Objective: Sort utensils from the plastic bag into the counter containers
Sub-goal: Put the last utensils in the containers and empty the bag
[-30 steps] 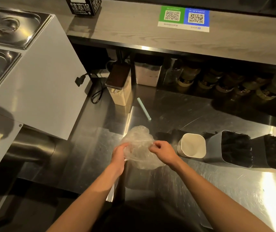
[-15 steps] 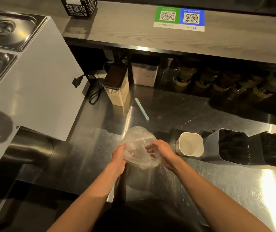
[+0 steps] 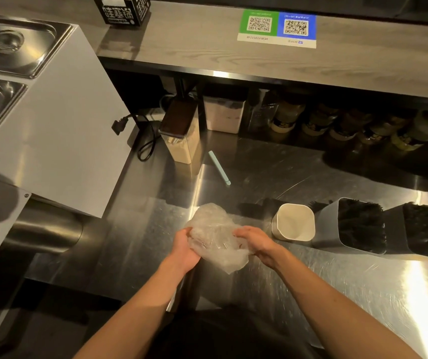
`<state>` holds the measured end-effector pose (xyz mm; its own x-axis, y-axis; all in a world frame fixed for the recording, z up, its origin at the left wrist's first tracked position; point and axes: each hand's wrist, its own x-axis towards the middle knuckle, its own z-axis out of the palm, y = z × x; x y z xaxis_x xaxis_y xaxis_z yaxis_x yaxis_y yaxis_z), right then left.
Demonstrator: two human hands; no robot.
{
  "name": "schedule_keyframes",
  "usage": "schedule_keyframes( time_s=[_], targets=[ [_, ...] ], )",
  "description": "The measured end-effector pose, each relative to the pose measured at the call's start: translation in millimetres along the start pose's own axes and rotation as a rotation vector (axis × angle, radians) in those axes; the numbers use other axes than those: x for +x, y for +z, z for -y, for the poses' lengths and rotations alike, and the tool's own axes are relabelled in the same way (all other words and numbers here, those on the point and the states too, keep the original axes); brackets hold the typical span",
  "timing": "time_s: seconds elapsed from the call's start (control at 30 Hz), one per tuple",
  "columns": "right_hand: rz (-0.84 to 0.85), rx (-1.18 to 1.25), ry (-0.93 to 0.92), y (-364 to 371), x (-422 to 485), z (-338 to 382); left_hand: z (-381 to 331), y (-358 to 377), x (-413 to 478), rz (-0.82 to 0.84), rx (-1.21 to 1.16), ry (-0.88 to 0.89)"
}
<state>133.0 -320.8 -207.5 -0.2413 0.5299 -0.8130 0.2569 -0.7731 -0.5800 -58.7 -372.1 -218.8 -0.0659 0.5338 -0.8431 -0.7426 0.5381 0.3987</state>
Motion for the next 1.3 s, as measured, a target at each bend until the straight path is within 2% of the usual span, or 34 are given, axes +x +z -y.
schedule_keyframes(
  time_s=[0.1, 0.17, 0.37, 0.43, 0.5, 0.6, 0.67, 0.7, 0.73, 0.77, 0.8, 0.87, 0.9, 0.93, 1.0, 1.07, 1.1, 1.17, 1.3],
  targets=[
    [0.039, 0.098, -0.020, 0, -1, 1, 4, -2, 3, 0.010, -0.022, -0.020],
    [0.023, 0.126, -0.079, 1, -4, 6, 6, -1, 4, 0.012, 0.095, 0.022],
    [-0.207, -0.317, -0.185, -2, 10, -5, 11, 1, 6, -0.323, 0.705, 0.270],
    [-0.265, -0.525, -0.238, -3, 13, -9, 12, 1, -1, -0.374, 0.871, 0.401],
    [-0.364, -0.681, -0.300, -2, 10, -11, 15, -2, -6, -0.410, 1.048, 0.650],
    [-0.558, -0.770, -0.456, 5, 1, -20, 19, -8, -5, -0.416, 1.436, 1.148],
    [-0.678, -0.857, -0.573, 11, -6, -26, 22, -8, 0, -0.190, 1.568, 1.485],
    [-0.721, -0.888, -0.626, 12, -7, -30, 24, -8, 1, -0.026, 1.593, 1.567],
    [-0.749, -0.906, -0.681, 11, -10, -33, 25, -6, 0, 0.111, 1.630, 1.567],
    [-0.758, -0.914, -0.752, 9, -11, -35, 26, -4, 0, 0.194, 1.694, 1.483],
    [-0.738, -0.930, -0.858, 6, -11, -38, 28, -2, 0, 0.208, 1.787, 1.317],
    [-0.590, -1.041, -1.086, -2, -8, -43, 32, -5, 4, 0.111, 1.981, 1.005],
    [-0.468, -1.125, -1.089, -6, -7, -45, 33, -8, 6, 0.058, 2.058, 0.891],
    [-0.353, -1.218, -0.979, -9, -6, -46, 33, -11, 6, 0.032, 2.105, 0.803],
    [-0.227, -1.372, -0.653, -16, -2, -47, 34, -17, 6, 0.044, 2.097, 0.705],
    [-0.161, -1.429, -0.452, -21, 0, -47, 35, -19, 3, 0.091, 2.054, 0.672],
    [-0.139, -1.437, -0.426, -22, 1, -46, 36, -19, 2, 0.094, 2.061, 0.674],
    [-0.157, -1.422, -0.489, -20, 0, -42, 35, -18, 3, 0.062, 2.075, 0.708],
    [-0.303, -1.330, -0.749, -12, -3, -32, 36, -17, 1, 0.062, 2.018, 0.891]
  ],
)
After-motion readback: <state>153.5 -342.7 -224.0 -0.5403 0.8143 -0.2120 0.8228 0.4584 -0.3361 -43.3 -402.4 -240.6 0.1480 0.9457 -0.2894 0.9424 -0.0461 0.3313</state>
